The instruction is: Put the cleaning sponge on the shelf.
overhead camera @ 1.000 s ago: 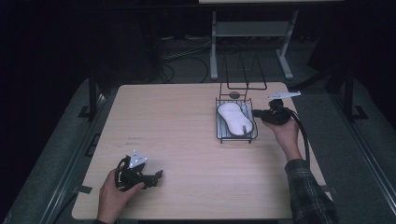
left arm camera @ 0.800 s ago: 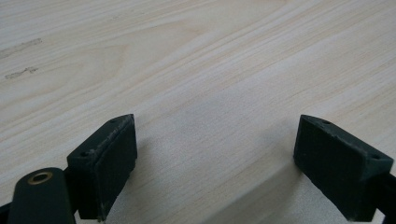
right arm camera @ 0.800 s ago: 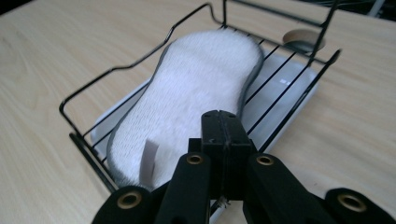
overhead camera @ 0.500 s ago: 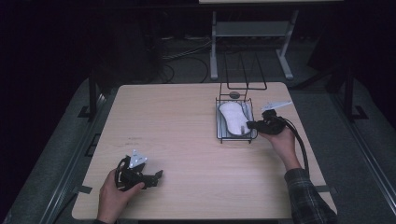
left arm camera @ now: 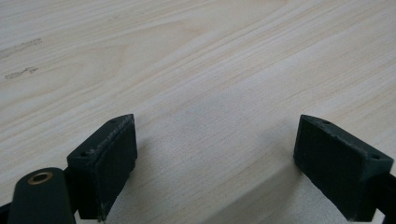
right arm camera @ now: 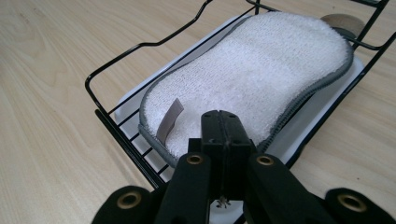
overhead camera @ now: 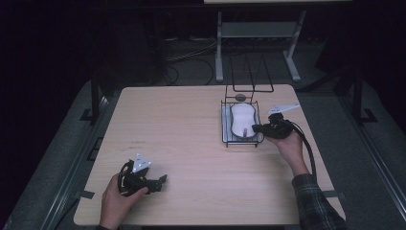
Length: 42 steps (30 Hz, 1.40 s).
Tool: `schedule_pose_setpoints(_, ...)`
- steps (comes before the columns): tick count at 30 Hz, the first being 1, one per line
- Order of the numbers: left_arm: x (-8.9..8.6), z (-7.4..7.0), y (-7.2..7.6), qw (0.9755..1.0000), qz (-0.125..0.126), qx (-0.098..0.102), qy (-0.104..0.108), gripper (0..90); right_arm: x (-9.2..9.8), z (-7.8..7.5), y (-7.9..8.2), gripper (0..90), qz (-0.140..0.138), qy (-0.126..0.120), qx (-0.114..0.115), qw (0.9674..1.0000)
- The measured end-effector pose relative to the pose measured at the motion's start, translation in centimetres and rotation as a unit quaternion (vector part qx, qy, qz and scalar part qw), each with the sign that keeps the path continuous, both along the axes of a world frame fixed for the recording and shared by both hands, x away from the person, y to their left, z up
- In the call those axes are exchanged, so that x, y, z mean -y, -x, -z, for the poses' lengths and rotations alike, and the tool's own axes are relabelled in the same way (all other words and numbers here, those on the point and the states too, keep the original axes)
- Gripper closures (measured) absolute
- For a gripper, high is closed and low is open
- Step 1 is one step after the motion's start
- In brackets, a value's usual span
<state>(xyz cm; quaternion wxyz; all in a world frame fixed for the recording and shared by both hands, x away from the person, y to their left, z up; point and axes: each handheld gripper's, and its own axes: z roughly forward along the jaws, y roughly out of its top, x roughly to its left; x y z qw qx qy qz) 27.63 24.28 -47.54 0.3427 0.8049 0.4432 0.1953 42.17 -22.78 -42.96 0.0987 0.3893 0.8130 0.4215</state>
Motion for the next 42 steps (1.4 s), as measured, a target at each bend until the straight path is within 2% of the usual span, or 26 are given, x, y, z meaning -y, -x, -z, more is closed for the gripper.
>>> schedule_pose_setpoints(4,0.0,0.0,0.0,1.0000,0.000,0.000,0.000,12.6,0.4,-0.5,0.3,88.7,0.002,-0.001,0.004,1.0000)
schedule_pose_setpoints(8,0.0,0.0,0.0,1.0000,0.000,0.000,0.000,12.6,0.9,-1.1,0.8,81.6,0.005,-0.005,0.006,1.0000)
schedule_pose_setpoints(14,0.0,0.0,0.0,1.0000,0.000,0.000,0.000,12.6,1.6,-2.0,1.7,59.9,0.019,-0.012,0.003,0.9997)
schedule_pose_setpoints(17,0.0,0.0,0.0,1.0000,0.000,0.000,0.000,12.6,1.9,-2.3,2.2,50.2,0.024,-0.012,0.008,0.9996)
schedule_pose_setpoints(20,0.0,0.0,0.0,1.0000,0.000,0.000,0.000,12.6,2.2,-2.4,2.9,44.4,0.031,-0.011,0.013,0.9994)
schedule_pose_setpoints(31,0.0,0.0,0.0,1.0000,0.000,0.000,0.000,12.6,3.5,-2.2,6.1,34.9,0.054,-0.002,0.025,0.9982)
schedule_pose_setpoints(34,0.0,0.0,0.0,1.0000,0.000,0.000,0.000,12.7,3.9,-1.8,7.2,32.9,0.057,0.008,0.024,0.9981)
schedule_pose_setpoints(42,0.0,0.0,0.0,1.0000,0.000,0.000,0.000,12.6,5.2,-0.5,9.8,28.5,0.065,0.014,0.007,0.9978)
